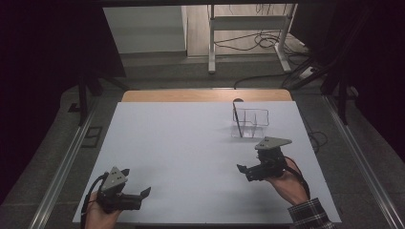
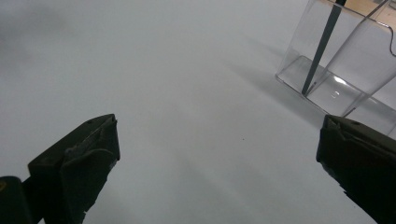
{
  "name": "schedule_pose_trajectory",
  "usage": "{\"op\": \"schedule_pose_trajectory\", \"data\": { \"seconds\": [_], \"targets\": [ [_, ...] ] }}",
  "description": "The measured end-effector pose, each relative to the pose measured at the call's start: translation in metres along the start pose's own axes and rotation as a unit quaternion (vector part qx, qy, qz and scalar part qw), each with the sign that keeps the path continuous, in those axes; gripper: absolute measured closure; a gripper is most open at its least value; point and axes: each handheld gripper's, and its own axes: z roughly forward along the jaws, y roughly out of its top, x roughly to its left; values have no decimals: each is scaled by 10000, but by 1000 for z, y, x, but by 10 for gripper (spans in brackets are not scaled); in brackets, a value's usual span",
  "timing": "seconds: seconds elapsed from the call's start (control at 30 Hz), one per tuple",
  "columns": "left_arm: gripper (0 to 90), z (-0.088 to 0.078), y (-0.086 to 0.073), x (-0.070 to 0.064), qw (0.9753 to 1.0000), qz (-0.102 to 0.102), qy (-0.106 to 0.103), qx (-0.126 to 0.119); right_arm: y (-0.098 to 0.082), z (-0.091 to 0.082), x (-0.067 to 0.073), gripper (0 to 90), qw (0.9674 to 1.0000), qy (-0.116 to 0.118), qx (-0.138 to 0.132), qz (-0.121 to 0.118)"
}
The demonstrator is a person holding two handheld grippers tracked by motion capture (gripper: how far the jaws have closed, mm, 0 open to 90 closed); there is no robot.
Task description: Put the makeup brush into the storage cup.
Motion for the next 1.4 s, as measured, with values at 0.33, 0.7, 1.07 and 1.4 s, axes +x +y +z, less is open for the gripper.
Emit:
{"op": "schedule_pose_trajectory", "data": {
  "seconds": [0.33, 0.7, 1.07, 1.4],
  "targets": [
    [17, 0, 0, 0, 10000, -5, -2, -5, -5, -8, 6, 0, 10000, -37, -13, -11],
    [17, 0, 0, 0, 10000, -5, -3, -1, -10, -15, 11, 0, 10000, -53, -26, -27],
    [17, 0, 0, 0, 10000, -7, -12, -1, -16, -22, 16, 0, 9999, -64, -98, 16],
    [17, 0, 0, 0, 10000, -10, -19, -5, -21, -30, 18, 0, 9999, -65, -148, 52]
  ]
}}
